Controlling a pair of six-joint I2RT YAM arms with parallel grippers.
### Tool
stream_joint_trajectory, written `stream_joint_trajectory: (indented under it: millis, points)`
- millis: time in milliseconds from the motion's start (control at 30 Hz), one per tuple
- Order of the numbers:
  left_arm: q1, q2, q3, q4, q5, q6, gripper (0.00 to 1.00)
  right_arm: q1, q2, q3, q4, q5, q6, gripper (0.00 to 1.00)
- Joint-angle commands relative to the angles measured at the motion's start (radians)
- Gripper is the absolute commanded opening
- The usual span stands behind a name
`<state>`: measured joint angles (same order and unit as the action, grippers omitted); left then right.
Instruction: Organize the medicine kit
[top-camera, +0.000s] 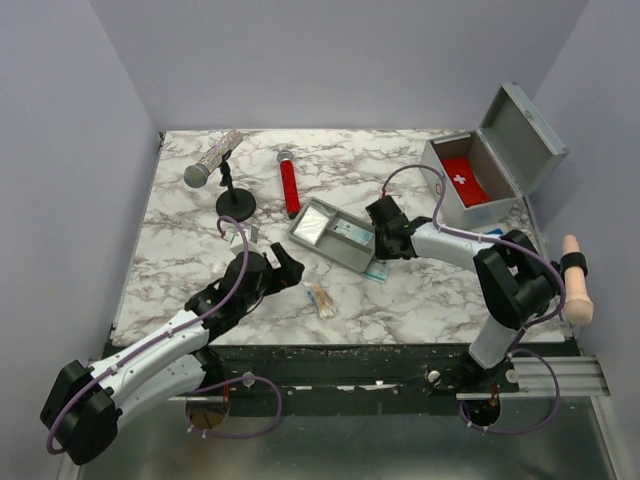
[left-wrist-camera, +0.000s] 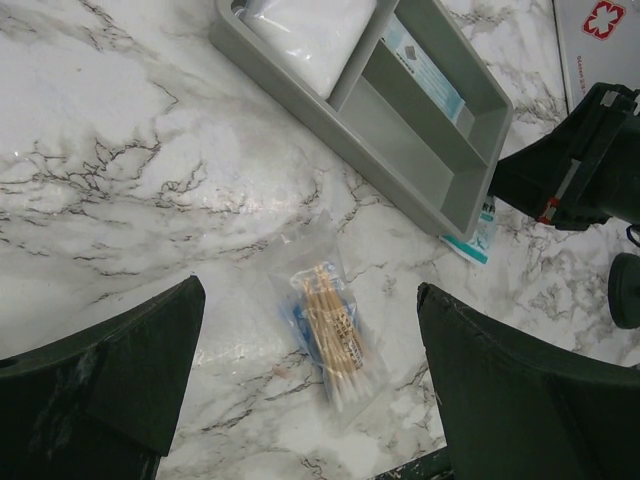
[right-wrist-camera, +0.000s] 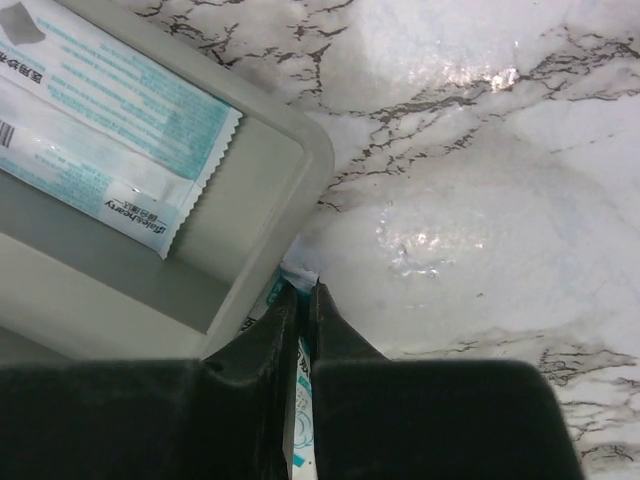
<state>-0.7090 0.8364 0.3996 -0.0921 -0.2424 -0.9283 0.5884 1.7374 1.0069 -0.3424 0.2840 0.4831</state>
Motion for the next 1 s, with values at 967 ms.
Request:
stream_joint_trajectory:
  millis: [967]
  points:
    - [-0.006, -0.043, -0.012, 0.008, 0.022, 0.014, 0.98, -0.004, -0.116, 0.177, 0.313, -0.422, -1.049, 0.06]
